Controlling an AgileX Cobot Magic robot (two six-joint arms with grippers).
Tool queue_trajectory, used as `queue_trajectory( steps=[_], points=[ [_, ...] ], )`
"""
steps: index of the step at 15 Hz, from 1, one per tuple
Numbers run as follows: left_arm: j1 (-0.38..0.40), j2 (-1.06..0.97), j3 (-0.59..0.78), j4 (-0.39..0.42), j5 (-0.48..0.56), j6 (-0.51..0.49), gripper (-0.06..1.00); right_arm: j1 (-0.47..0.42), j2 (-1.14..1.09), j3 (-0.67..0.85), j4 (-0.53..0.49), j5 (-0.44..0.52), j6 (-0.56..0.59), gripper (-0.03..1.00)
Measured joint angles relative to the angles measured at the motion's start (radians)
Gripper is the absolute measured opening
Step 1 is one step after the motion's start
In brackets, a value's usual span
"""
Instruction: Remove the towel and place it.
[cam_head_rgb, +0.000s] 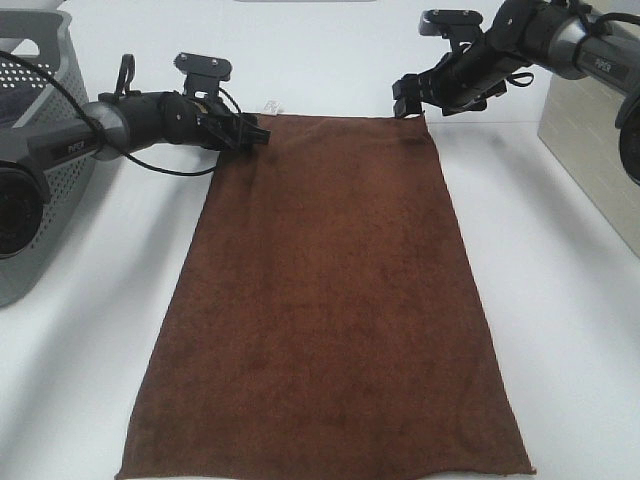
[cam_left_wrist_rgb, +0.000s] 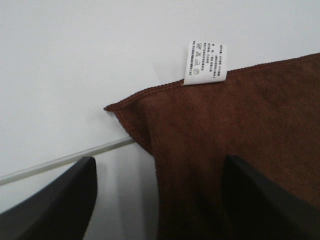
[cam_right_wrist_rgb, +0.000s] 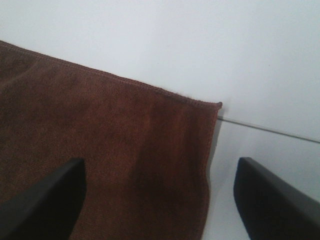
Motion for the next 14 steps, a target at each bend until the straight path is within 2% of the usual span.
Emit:
queue_trajectory(
  steps=[10, 14],
  points=[
    [0.014, -0.003, 0.0, -0.004, 0.003, -0.001, 0.65, 0.0, -0.002, 0.0, -0.001, 0.016, -0.021, 0.78],
    [0.014, -0.088, 0.0, -0.104, 0.02, -0.001, 0.65, 0.0, -0.06, 0.0, -0.03, 0.056, -0.022, 0.78]
  ],
)
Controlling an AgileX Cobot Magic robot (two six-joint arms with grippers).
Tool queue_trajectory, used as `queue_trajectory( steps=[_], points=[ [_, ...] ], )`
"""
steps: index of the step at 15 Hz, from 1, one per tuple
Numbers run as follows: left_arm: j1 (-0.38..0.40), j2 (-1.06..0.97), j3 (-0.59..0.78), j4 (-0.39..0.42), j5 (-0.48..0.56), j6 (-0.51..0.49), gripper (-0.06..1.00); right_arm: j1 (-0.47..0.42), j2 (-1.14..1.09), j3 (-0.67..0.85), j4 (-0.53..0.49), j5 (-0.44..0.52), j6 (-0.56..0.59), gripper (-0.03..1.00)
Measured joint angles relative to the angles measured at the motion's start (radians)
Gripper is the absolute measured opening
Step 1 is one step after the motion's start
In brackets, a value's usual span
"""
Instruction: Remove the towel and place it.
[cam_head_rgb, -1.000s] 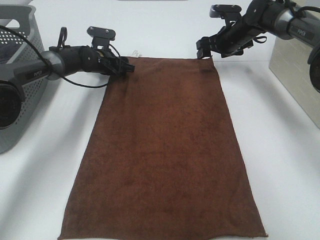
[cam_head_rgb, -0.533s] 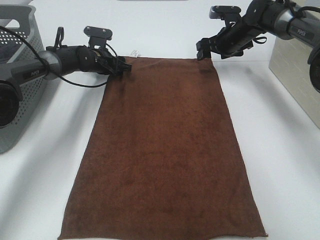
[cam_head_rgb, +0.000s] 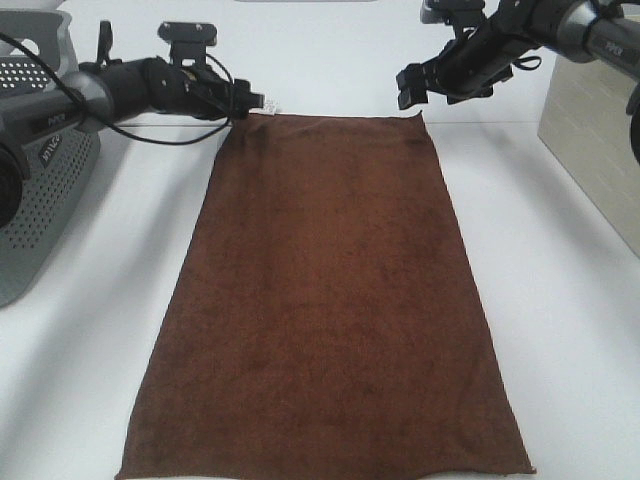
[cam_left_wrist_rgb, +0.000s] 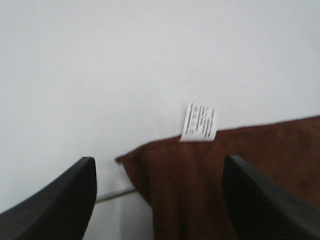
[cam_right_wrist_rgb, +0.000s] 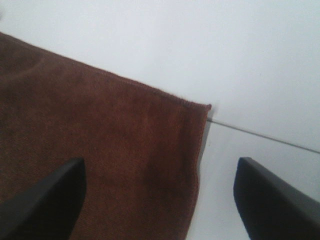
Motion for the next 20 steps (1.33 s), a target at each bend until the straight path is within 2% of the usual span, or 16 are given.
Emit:
queue_trajectory(
  steps=[3, 4, 5, 6, 7, 9, 11, 13, 15, 18, 20],
  points=[
    [-0.002, -0.083, 0.0, -0.023, 0.065, 0.0, 0.65, 0.0, -0.08, 0.0, 0.0, 0.058, 0.0, 0.8],
    [-0.002, -0.118, 0.0, -0.026, 0.124, 0.0, 0.65, 0.0, -0.114, 0.0, -0.001, 0.108, 0.002, 0.82],
    [-0.002, -0.181, 0.0, -0.004, 0.243, 0.0, 0.66, 0.0, -0.166, 0.0, -0.021, 0.209, 0.02, 0.83],
    [-0.001, -0.206, 0.0, 0.014, 0.294, 0.0, 0.67, 0.0, -0.181, 0.0, -0.031, 0.237, 0.03, 0.84],
    [-0.001, -0.303, 0.0, 0.126, 0.477, -0.015, 0.75, 0.0, -0.27, 0.0, -0.095, 0.354, 0.099, 0.84],
    [0.01, -0.412, -0.001, 0.287, 0.616, -0.1, 0.8, -0.016, -0.355, 0.0, -0.147, 0.427, 0.158, 0.84],
    [0.071, -0.489, -0.001, 0.367, 0.739, -0.202, 0.81, -0.061, -0.437, 0.0, -0.156, 0.477, 0.199, 0.84],
    [0.183, -0.547, -0.001, 0.331, 0.832, -0.259, 0.81, -0.128, -0.49, 0.0, -0.161, 0.515, 0.231, 0.84],
    [0.256, -0.579, -0.001, 0.247, 0.907, -0.227, 0.81, -0.166, -0.523, 0.0, -0.18, 0.519, 0.257, 0.84],
    [0.262, -0.612, -0.001, 0.225, 1.023, -0.193, 0.81, -0.166, -0.643, 0.107, -0.17, 0.522, 0.262, 0.84],
    [0.262, -0.655, 0.02, 0.223, 1.029, -0.184, 0.81, -0.166, -0.796, 0.322, -0.179, 0.522, 0.259, 0.84]
  ],
)
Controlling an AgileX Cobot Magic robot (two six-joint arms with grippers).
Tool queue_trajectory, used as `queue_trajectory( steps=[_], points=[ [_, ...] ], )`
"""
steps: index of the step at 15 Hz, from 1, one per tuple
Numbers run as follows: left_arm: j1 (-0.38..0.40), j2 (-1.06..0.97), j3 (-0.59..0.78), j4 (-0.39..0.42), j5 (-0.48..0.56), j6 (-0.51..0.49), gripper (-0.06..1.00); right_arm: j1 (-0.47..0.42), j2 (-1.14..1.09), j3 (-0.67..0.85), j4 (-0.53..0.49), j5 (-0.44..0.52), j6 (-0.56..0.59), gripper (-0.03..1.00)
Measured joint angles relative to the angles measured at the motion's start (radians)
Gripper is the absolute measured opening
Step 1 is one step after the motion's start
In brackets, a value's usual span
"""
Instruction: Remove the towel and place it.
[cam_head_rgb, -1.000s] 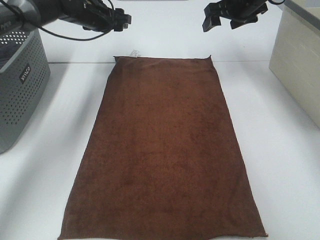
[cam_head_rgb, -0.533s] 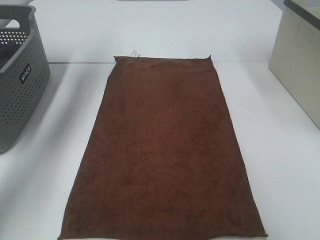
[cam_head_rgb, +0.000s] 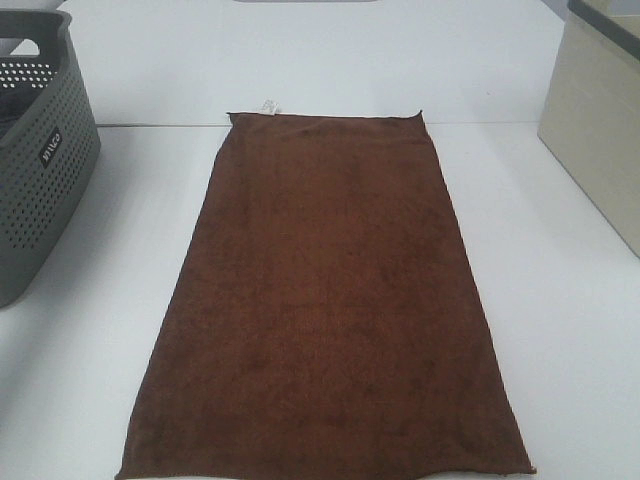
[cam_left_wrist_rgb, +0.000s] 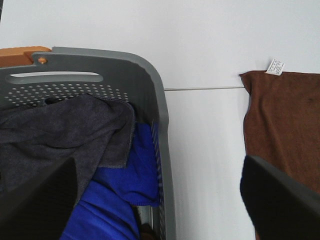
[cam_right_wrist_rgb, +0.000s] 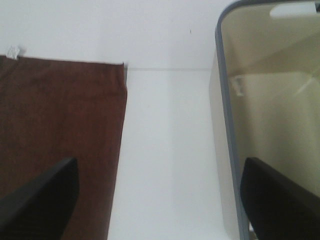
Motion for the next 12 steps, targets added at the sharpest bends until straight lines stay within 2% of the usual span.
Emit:
queue_trajectory(
  steps=[1, 3, 4, 5, 7, 9, 10, 12],
  points=[
    [0.0, -0.046, 0.039, -0.006, 0.0, 0.0, 0.81, 0.0, -0.046, 0.07, -0.001, 0.0, 0.0, 0.84],
    [0.0, -0.16, 0.178, -0.008, 0.002, 0.006, 0.81, 0.0, -0.287, 0.434, -0.004, -0.013, -0.001, 0.84],
    [0.0, -0.237, 0.276, -0.008, 0.002, 0.012, 0.81, 0.0, -0.391, 0.583, -0.004, -0.05, 0.005, 0.84],
    [0.0, -0.27, 0.321, -0.008, 0.002, 0.015, 0.81, 0.0, -0.452, 0.663, -0.002, -0.074, 0.015, 0.84],
    [0.0, -0.457, 0.564, -0.007, -0.051, 0.021, 0.81, 0.0, -0.67, 0.936, -0.002, -0.145, 0.044, 0.84],
    [0.0, -0.646, 0.791, -0.007, -0.137, 0.024, 0.81, 0.0, -0.891, 1.122, -0.002, -0.15, 0.061, 0.84],
    [0.0, -0.799, 0.952, -0.007, -0.183, 0.025, 0.81, 0.0, -1.044, 1.2, -0.003, -0.139, 0.075, 0.84],
    [0.0, -0.966, 1.136, -0.001, -0.232, 0.025, 0.81, 0.0, -1.244, 1.249, -0.004, -0.112, 0.076, 0.84]
  ],
)
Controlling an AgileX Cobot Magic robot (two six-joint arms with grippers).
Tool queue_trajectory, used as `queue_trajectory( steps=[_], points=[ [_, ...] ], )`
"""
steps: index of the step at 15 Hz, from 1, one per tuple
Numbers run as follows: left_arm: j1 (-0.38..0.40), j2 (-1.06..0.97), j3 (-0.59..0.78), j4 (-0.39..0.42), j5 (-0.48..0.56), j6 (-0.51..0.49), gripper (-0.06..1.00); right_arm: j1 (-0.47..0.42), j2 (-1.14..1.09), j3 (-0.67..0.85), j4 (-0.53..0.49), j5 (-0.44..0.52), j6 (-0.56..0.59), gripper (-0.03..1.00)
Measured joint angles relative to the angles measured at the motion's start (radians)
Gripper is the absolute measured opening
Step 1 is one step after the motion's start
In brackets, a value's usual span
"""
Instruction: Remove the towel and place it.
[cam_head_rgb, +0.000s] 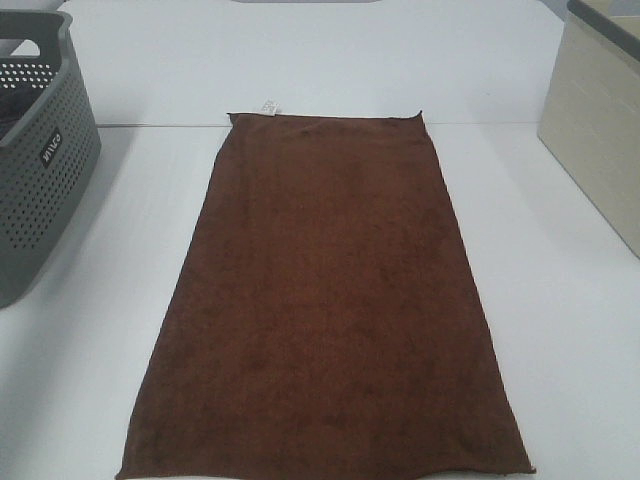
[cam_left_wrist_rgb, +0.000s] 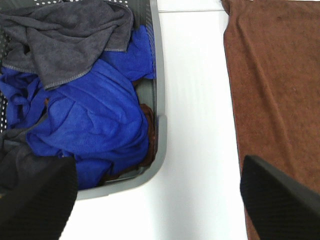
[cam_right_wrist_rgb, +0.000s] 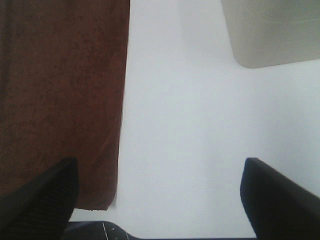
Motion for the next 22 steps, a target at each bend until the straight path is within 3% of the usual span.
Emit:
queue_trajectory(
  steps=[8, 16, 18, 22],
  points=[
    [0.0, -0.634, 0.499, 0.054, -0.027, 0.001, 0.81, 0.0, -0.411, 0.016, -0.048, 0.094, -0.047, 0.84],
    [0.0, -1.105, 0.659, 0.045, 0.027, 0.001, 0.81, 0.0, -0.585, 0.263, -0.048, 0.066, -0.048, 0.84],
    [0.0, -1.139, 0.729, 0.021, 0.063, 0.029, 0.81, 0.0, -0.585, 0.306, -0.047, -0.045, -0.048, 0.84],
    [0.0, -1.139, 0.73, -0.015, 0.068, 0.04, 0.81, 0.0, -0.585, 0.327, -0.047, -0.048, -0.057, 0.83]
  ],
)
